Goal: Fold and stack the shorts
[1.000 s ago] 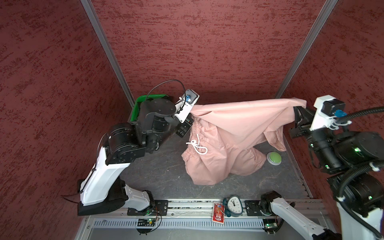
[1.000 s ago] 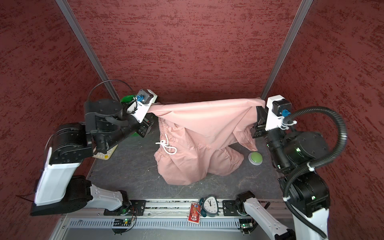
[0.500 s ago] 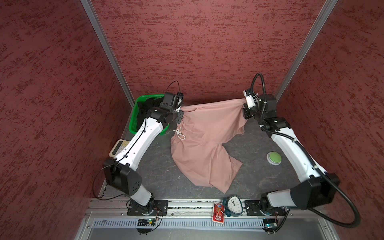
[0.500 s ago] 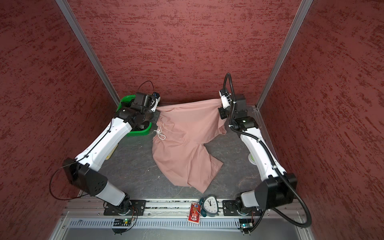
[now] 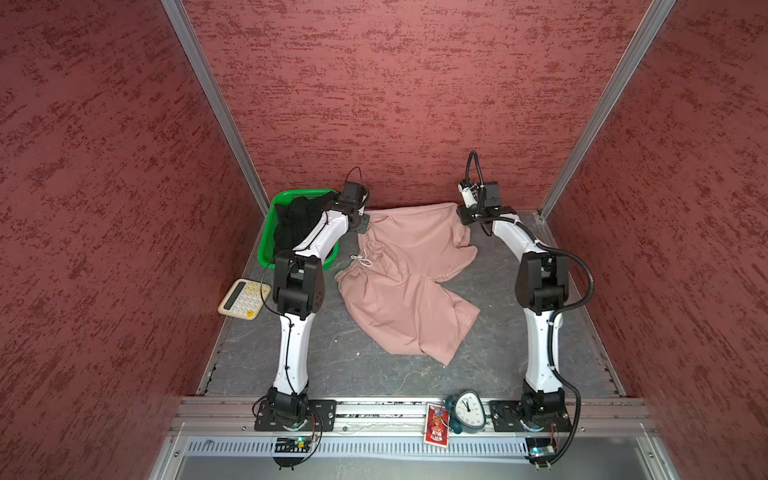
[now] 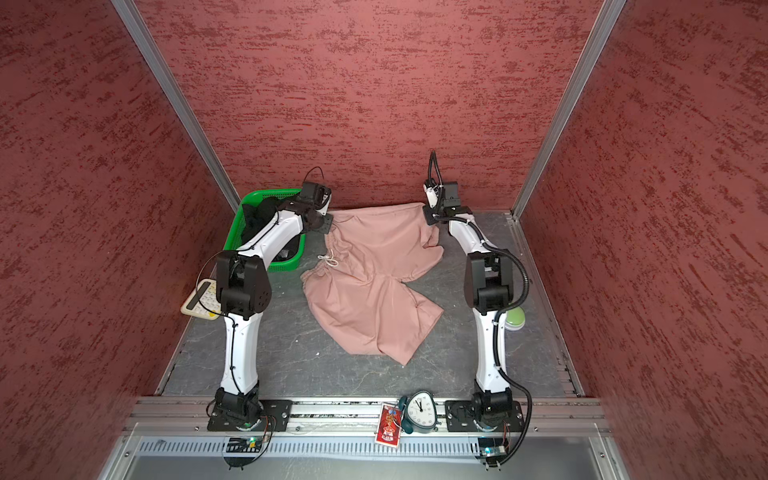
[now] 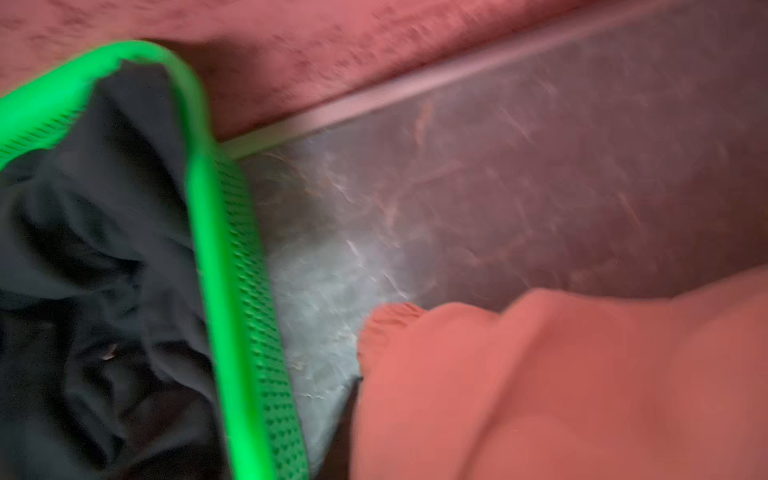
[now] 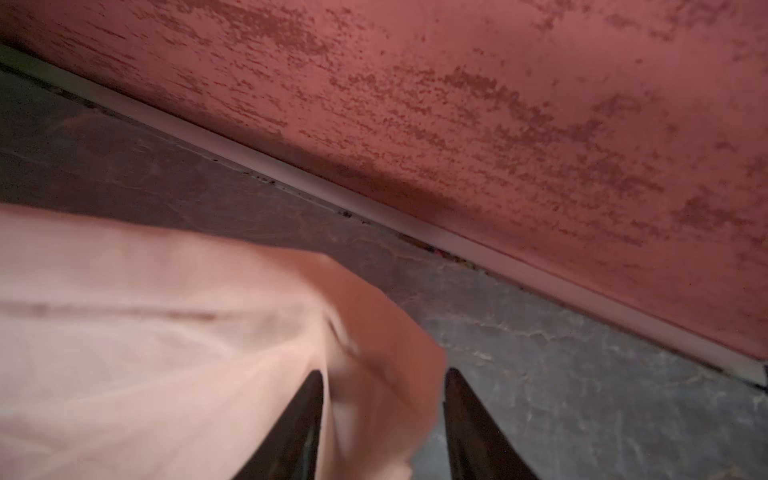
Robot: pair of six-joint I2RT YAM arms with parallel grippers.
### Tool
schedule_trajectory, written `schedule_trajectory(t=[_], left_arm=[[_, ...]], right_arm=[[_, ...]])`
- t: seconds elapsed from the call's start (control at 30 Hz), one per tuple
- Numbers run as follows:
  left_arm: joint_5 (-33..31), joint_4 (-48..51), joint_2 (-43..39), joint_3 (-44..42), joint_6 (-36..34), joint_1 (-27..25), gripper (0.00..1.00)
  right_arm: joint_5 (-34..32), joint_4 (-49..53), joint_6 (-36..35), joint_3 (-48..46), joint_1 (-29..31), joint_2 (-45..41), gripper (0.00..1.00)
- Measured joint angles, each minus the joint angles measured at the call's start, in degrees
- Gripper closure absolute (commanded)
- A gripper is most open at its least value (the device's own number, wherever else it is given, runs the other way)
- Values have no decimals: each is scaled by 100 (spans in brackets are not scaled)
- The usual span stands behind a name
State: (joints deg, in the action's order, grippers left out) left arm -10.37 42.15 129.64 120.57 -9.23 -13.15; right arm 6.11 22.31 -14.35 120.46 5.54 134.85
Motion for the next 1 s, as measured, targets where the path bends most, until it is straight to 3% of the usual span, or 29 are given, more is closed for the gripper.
schedule_trajectory(t=[0.1,0.2,0.4,0.53,0.73,0.9,1.0], left_arm=[[17,109,39,374,111,140,1],[164,216,-111,422,289,245,1],[925,640,-994,-103,748,284,1],[1495,407,-2468,-1982,1178,131,1],[1613,111,-4297,-4870,1871,127,1],[1475,-197,-5149,-6284,2267,350,1],[1451,-603,-5152,-6662,2474,391,1]], right_arm=[[50,258,321,404,-44,96,28],[94,393,767,181,-68,-328,25],[289,133,1711,-2844,-74,-3051,24],[431,50,2229,-4680,20,-4771,30],[533,986,3132,-6872,476,-6380,31],[573,1335,3805,-8150,629,-7307,32],[584,968,4065,-8601,627,-7241,34]])
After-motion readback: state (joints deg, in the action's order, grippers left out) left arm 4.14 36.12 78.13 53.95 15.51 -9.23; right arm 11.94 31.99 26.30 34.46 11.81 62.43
